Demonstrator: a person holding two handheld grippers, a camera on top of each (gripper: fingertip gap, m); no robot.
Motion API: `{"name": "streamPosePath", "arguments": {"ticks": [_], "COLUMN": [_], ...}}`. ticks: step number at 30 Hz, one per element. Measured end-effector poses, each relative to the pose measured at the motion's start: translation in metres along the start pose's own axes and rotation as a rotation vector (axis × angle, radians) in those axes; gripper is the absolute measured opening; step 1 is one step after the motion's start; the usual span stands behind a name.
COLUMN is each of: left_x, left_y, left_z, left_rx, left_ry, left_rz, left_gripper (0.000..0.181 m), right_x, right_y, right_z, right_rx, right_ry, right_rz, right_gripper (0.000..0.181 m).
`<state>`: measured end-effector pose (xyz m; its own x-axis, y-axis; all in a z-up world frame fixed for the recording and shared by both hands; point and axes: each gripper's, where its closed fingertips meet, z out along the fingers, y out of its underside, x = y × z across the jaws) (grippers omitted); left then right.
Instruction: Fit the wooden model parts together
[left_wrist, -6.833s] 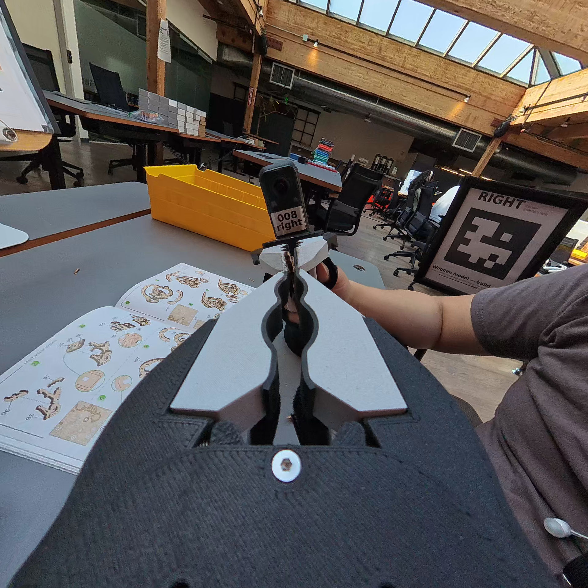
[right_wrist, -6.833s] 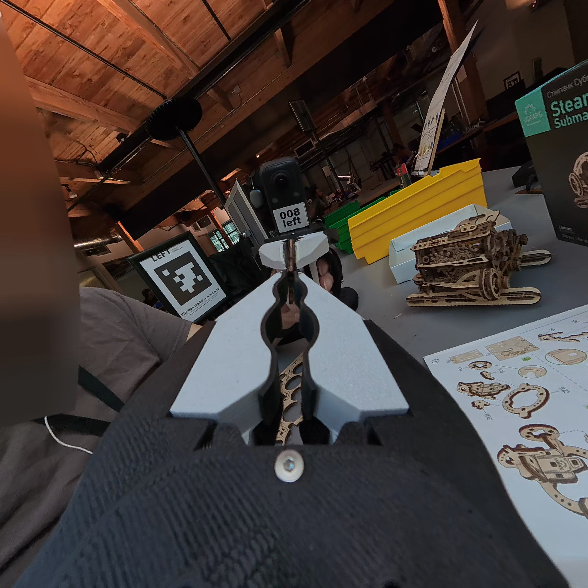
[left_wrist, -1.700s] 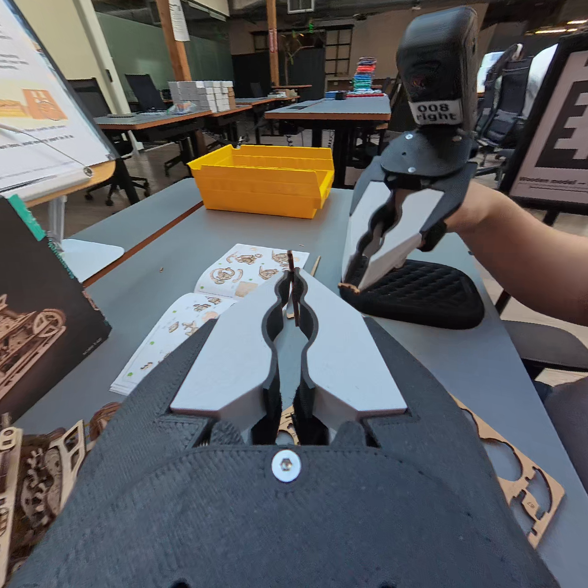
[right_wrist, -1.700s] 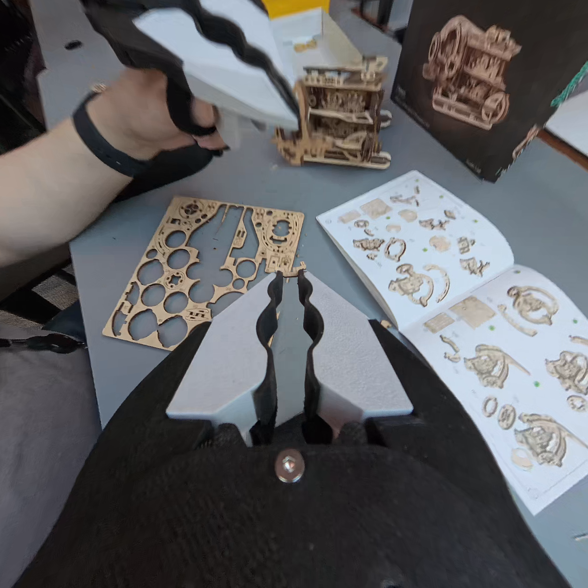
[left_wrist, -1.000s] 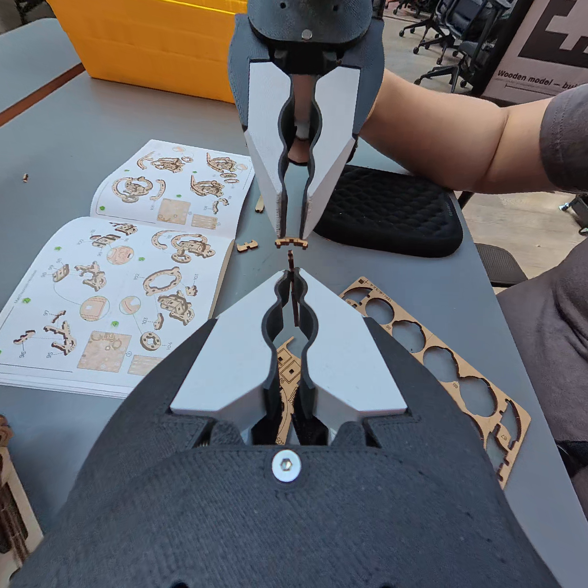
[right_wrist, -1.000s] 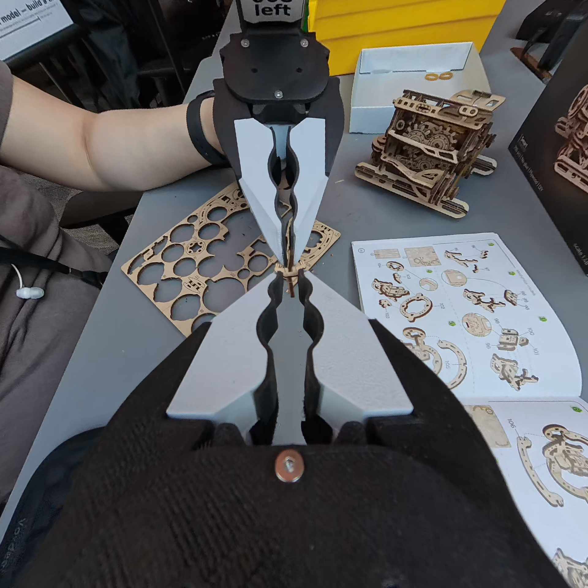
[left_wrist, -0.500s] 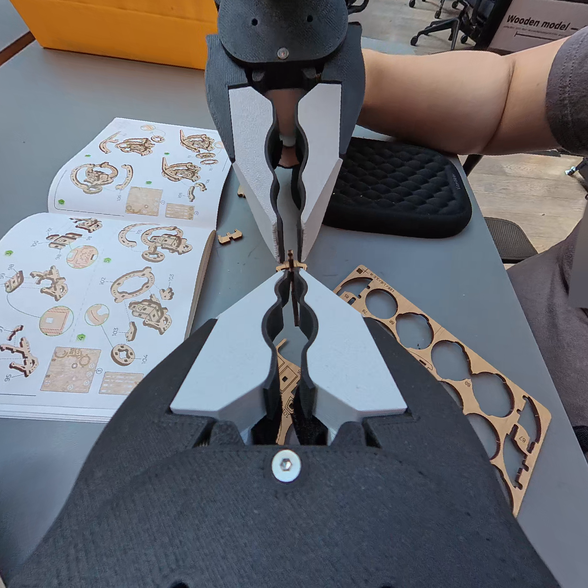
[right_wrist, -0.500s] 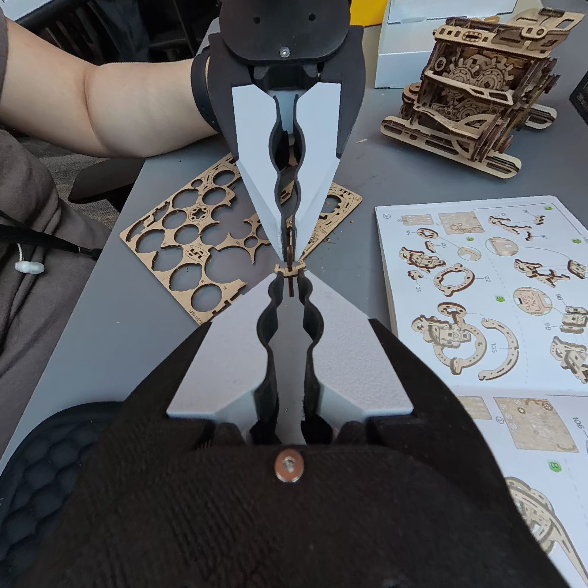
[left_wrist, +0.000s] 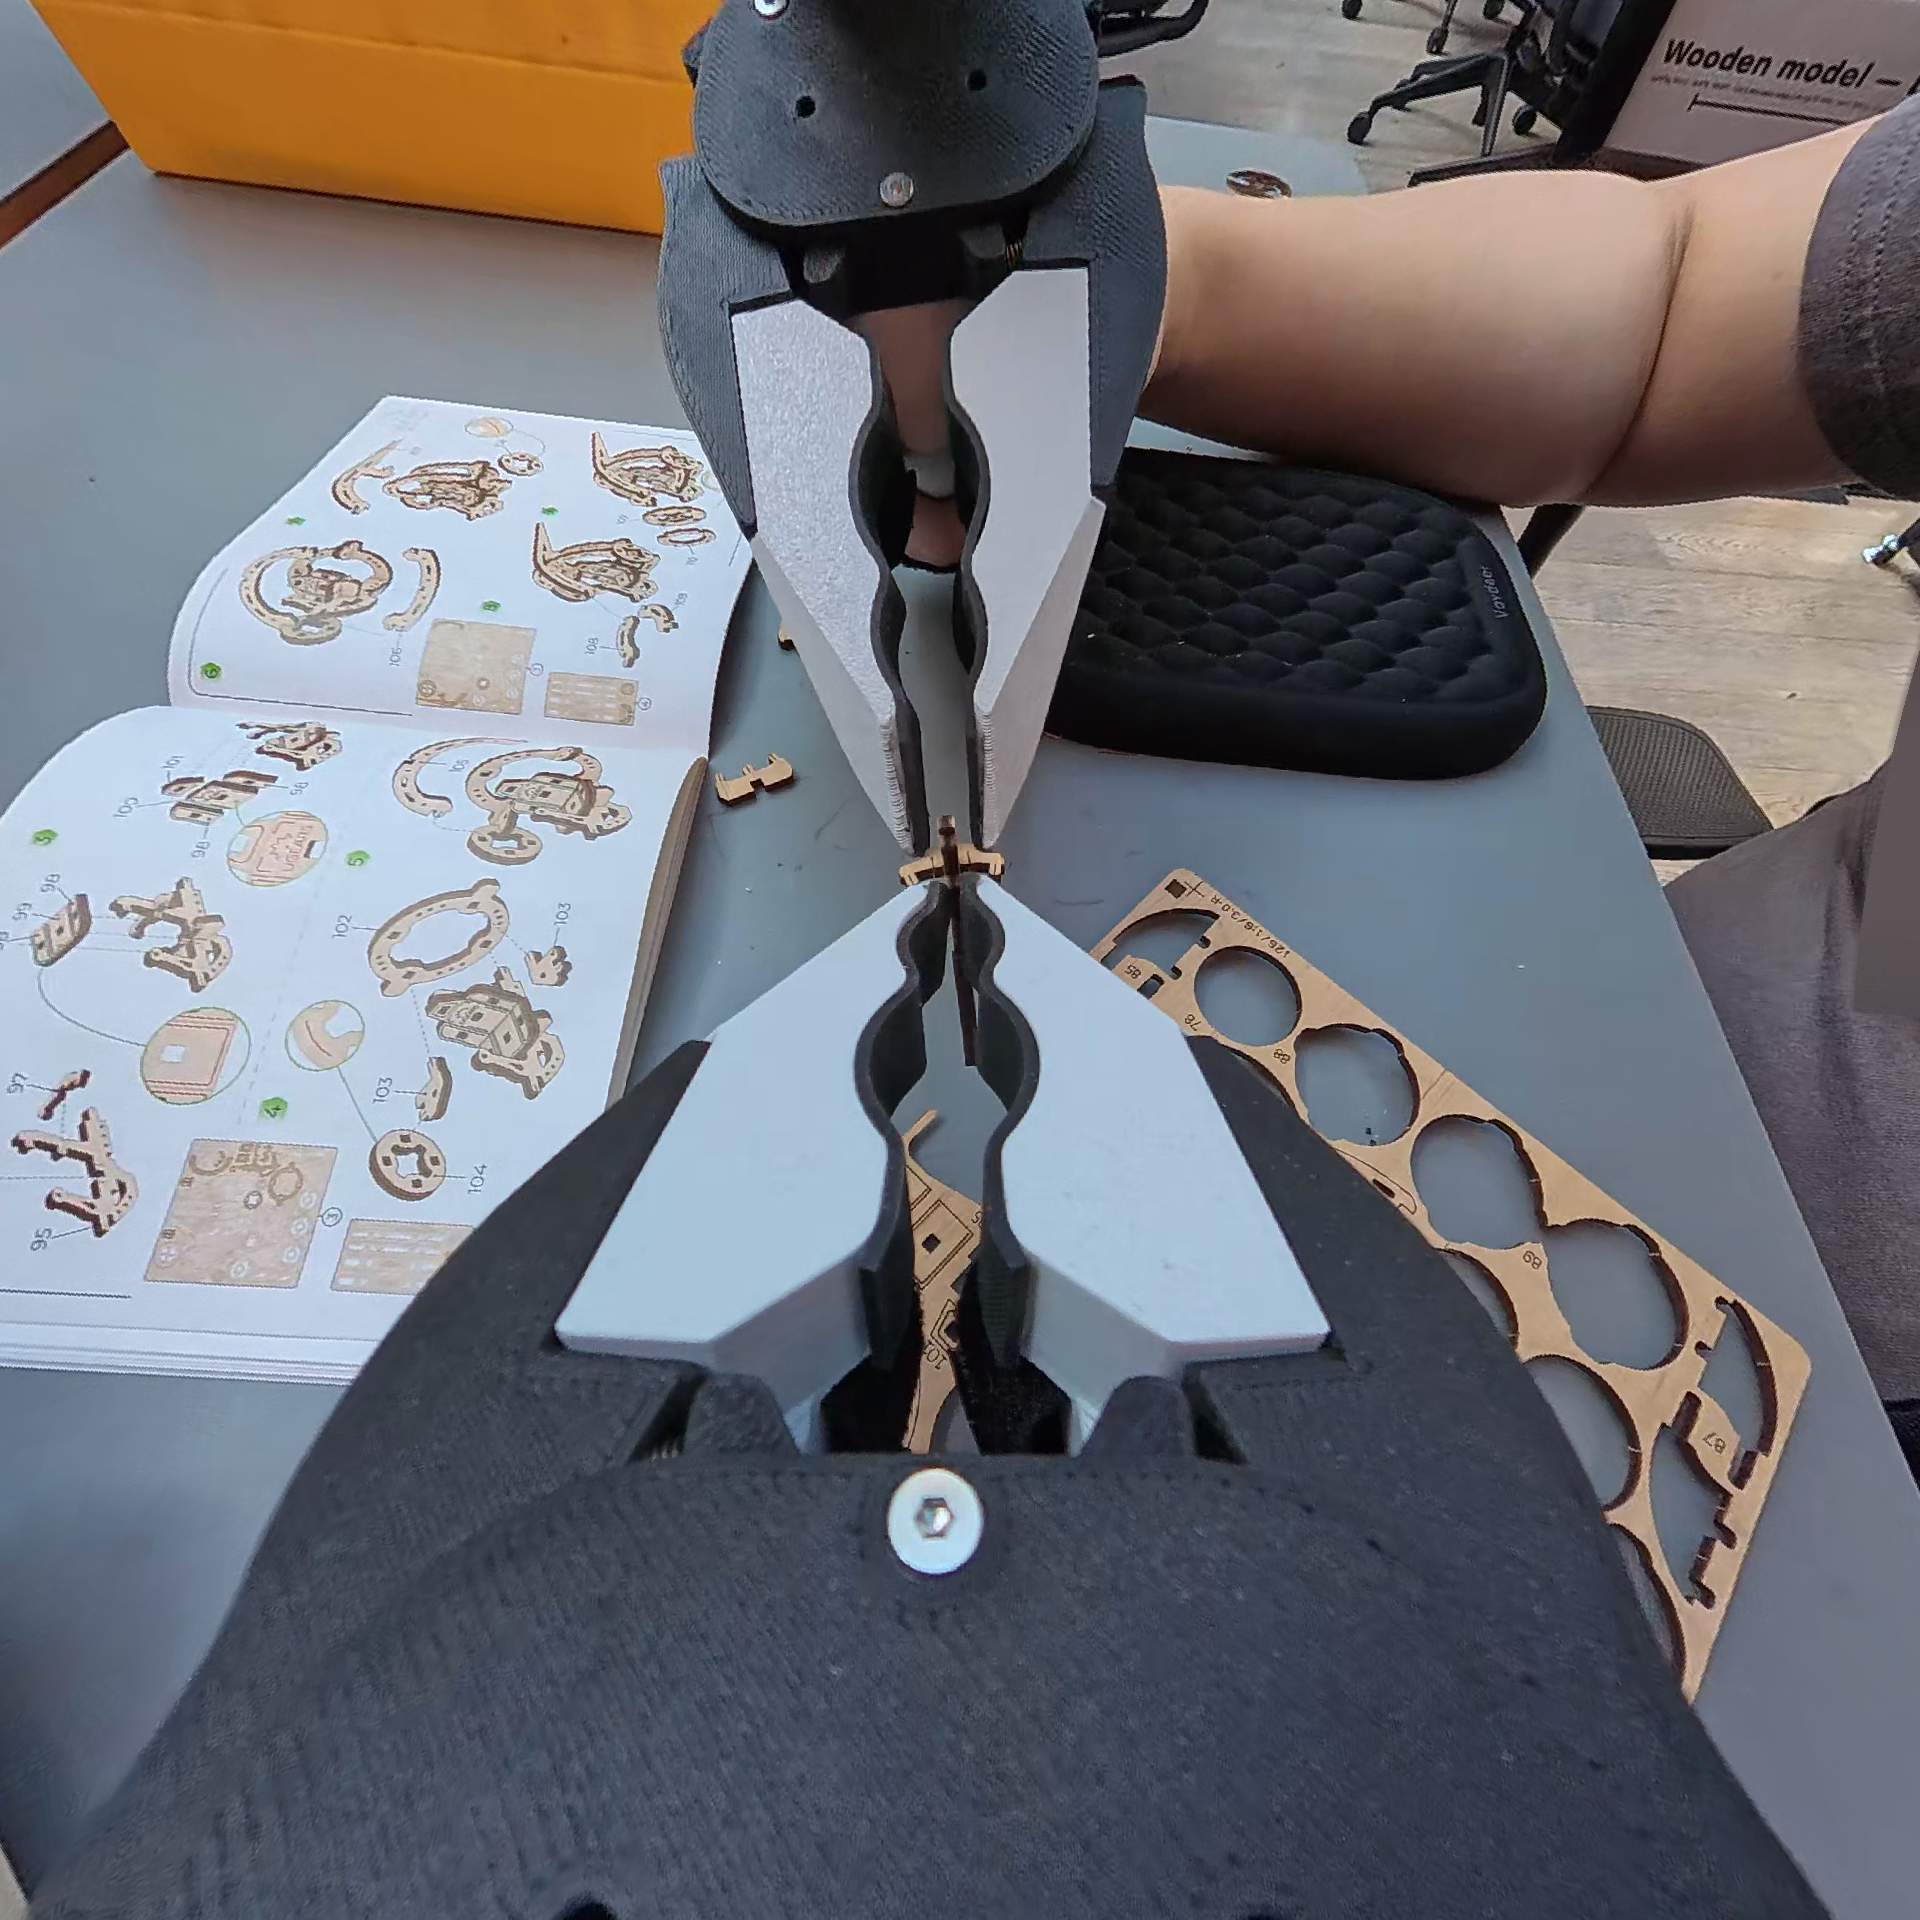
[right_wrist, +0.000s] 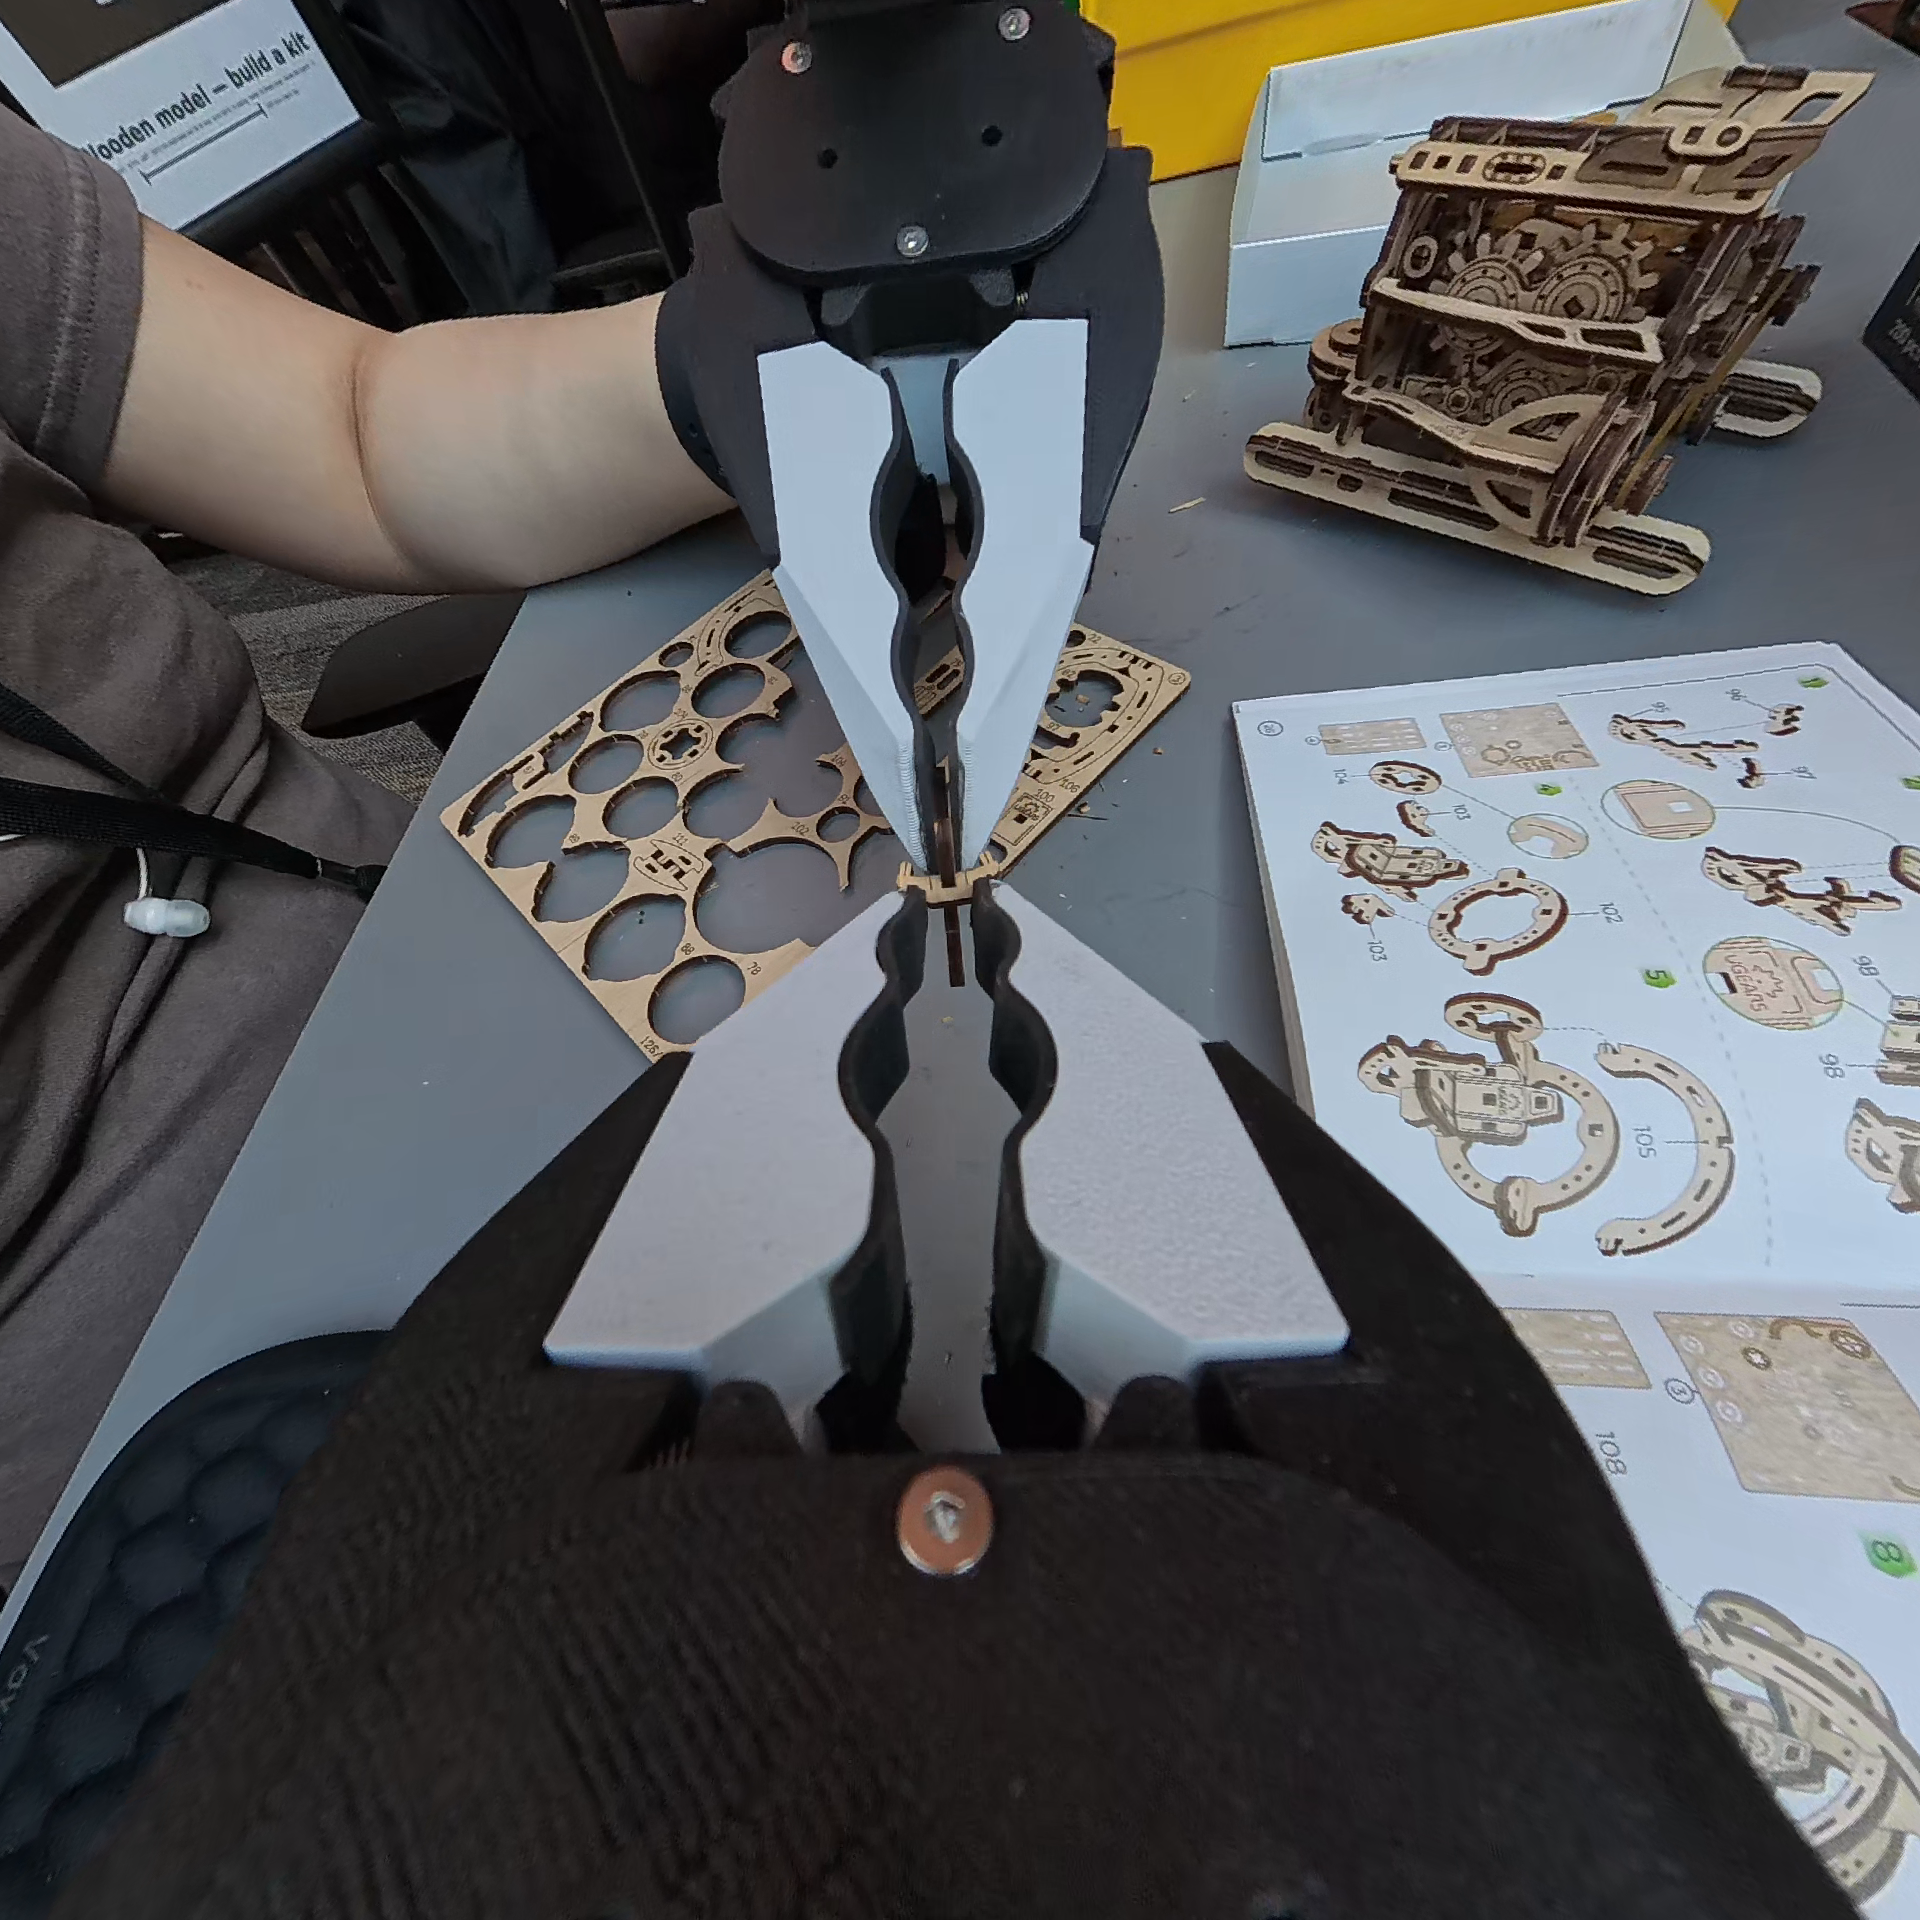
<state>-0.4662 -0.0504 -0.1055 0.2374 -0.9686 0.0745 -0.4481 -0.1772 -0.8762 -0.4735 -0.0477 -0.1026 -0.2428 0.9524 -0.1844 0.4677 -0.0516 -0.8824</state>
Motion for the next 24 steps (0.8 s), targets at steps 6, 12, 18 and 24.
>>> {"name": "streamPosePath", "arguments": {"ticks": [6,12,18,24], "left_x": [-0.002,-0.0043,-0.0049,-0.003], "left_y": [-0.001,-0.0027,-0.0027,0.0046], "left_z": [0.0,-0.0011,-0.001,0.0017], "left_rx": [0.02,0.036,0.038,-0.005], "left_ry": [-0.002,-0.015,-0.023,-0.019], "left_rz": [0.0,0.0,0.001,0.019], "left_gripper": [0.0,0.0,0.0,0.0], "right_x": [0.0019,0.0039,0.0047,0.0037], "right_y": [-0.0008,-0.0024,-0.0029,0.003], "right_z": [-0.0008,-0.0011,-0.0017,0.0021], "right_rx": [0.019,0.033,0.037,-0.01], "right_ry": [-0.009,0.011,0.023,0.05], "right_rz": [0.031,0.014,-0.004,-0.074], "right_gripper": [0.007,0.007,0.007,0.007]}}
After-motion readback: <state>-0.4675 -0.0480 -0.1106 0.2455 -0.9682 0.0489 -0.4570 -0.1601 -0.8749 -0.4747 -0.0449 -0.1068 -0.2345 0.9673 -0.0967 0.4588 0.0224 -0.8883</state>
